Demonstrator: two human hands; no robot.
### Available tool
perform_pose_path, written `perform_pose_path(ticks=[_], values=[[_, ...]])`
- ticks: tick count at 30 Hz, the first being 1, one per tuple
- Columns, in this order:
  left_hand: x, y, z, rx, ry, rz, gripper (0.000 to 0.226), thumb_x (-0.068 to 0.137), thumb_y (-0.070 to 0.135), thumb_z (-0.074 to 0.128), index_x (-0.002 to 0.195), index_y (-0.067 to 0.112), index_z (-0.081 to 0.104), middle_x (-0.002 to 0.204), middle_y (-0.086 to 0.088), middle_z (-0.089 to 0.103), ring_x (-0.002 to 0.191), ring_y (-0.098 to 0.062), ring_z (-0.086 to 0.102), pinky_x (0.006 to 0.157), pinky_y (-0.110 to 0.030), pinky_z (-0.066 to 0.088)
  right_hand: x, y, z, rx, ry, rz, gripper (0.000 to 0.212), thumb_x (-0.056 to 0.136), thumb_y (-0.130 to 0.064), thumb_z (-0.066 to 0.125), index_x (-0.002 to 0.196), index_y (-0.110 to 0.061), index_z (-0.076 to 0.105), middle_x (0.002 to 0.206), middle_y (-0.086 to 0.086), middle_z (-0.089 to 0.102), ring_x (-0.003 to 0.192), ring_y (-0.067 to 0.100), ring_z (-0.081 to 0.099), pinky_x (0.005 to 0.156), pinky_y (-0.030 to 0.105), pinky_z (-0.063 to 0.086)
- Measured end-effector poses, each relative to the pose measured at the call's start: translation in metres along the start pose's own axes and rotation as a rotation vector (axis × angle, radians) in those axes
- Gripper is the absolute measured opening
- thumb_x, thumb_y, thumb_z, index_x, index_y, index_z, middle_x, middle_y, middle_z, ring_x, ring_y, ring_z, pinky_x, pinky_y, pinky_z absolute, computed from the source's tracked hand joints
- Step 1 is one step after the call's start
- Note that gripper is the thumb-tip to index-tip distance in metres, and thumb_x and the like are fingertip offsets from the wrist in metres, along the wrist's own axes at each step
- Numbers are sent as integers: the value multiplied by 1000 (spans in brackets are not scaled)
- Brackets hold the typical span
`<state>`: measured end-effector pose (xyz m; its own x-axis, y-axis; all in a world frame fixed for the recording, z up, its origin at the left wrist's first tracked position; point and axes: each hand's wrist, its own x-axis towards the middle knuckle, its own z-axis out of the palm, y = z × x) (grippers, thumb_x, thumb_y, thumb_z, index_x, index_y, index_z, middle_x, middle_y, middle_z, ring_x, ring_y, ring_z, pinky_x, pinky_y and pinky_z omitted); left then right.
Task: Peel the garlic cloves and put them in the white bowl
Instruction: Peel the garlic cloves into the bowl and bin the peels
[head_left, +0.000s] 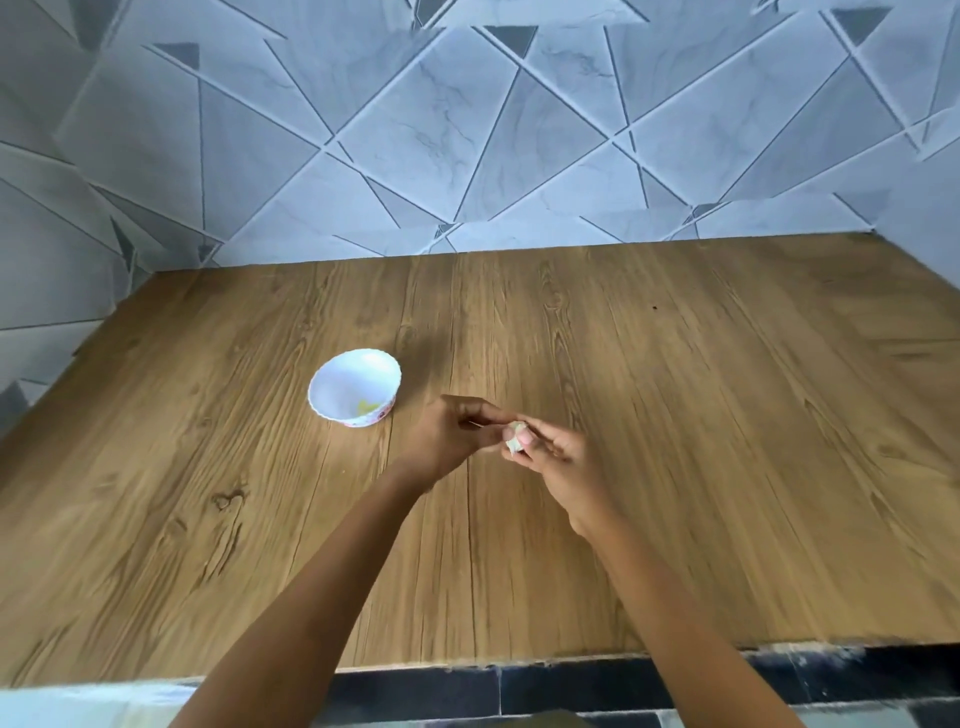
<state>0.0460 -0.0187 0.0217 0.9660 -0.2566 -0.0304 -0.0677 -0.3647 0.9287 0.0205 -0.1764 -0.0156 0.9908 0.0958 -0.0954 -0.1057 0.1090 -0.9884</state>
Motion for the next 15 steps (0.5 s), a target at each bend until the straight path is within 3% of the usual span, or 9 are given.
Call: perform_pose_path(ticks=[5, 10, 12, 15], values=[[-5, -5, -8, 35, -85, 4, 16, 81, 16, 74, 96, 10, 73, 88, -7, 74, 83, -24, 71, 82, -42, 57, -6, 6, 1, -35, -77, 22, 27, 95, -15, 51, 121, -15, 57, 88, -20, 71, 89, 6, 69, 76, 12, 51], [-11, -5, 4, 310, 26, 170, 16, 78, 13, 76, 91, 6, 73, 78, -2, 71, 63, 5, 62, 61, -8, 47, -6, 11, 6, -100, -60, 65, 37, 95, -17, 50, 130, -6, 51, 96, -17, 65, 86, 7, 70, 88, 18, 50], [-12, -5, 11, 386, 73, 191, 15, 77, 13, 76, 89, 4, 73, 77, -5, 71, 61, 2, 61, 58, -8, 46, -6, 12, 7, -121, -50, 73, 36, 95, -17, 50, 130, -7, 52, 98, -15, 65, 86, 7, 70, 92, 24, 51], [-13, -7, 20, 466, 153, 122, 15, 76, 12, 73, 90, 6, 73, 79, -7, 71, 71, -16, 66, 67, -29, 53, -5, 14, 7, -148, -49, 95, 31, 96, -13, 49, 126, -9, 56, 101, -9, 67, 85, 4, 69, 89, 25, 52]])
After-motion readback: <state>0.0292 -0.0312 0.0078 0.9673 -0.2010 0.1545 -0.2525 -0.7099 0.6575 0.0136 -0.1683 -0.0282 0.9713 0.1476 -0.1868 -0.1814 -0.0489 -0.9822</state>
